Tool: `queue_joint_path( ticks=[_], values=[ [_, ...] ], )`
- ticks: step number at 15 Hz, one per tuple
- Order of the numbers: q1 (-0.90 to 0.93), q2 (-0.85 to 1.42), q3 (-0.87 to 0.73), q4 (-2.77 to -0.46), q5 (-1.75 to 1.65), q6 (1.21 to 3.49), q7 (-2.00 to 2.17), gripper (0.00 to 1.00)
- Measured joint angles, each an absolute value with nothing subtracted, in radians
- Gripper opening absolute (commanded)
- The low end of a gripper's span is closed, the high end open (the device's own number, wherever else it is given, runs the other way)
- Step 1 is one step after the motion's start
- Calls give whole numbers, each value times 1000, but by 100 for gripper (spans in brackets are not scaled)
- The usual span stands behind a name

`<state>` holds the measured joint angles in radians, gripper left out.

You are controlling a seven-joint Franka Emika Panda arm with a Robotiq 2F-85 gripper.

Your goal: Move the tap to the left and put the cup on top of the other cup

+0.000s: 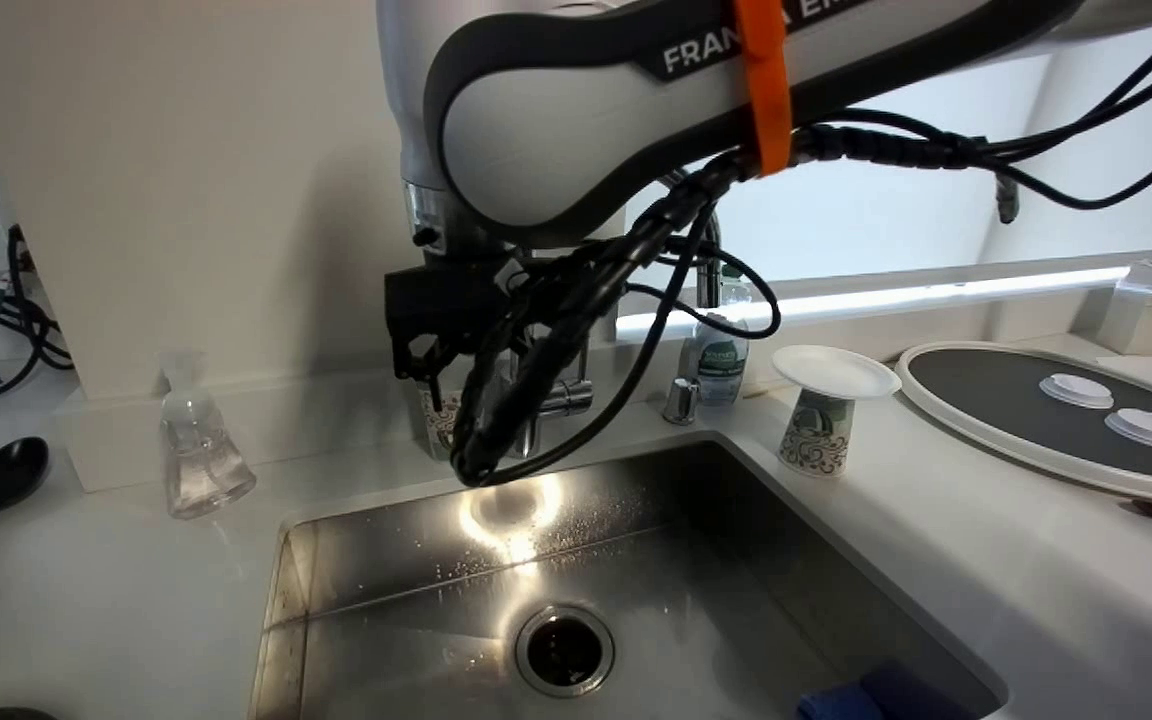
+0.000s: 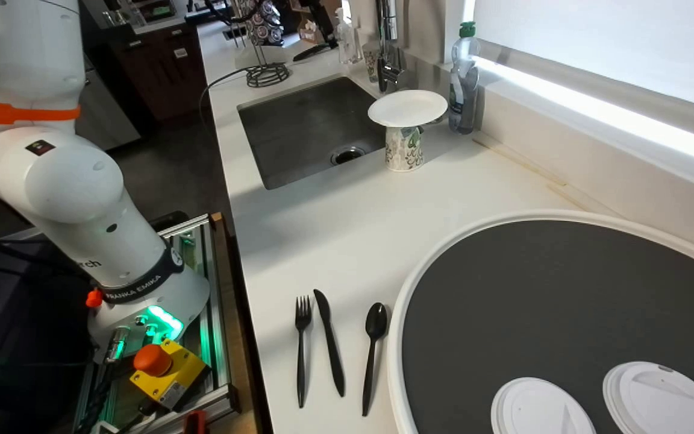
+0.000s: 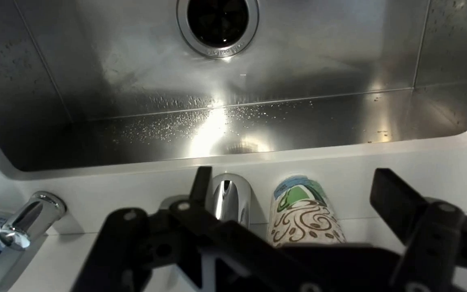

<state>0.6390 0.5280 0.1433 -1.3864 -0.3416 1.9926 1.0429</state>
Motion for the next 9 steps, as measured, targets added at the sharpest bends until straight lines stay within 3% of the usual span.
queue_joint_path(
  ticks=[9],
  values=[
    [690, 591, 80, -1331, -394, 2015, 1296, 100]
  ],
)
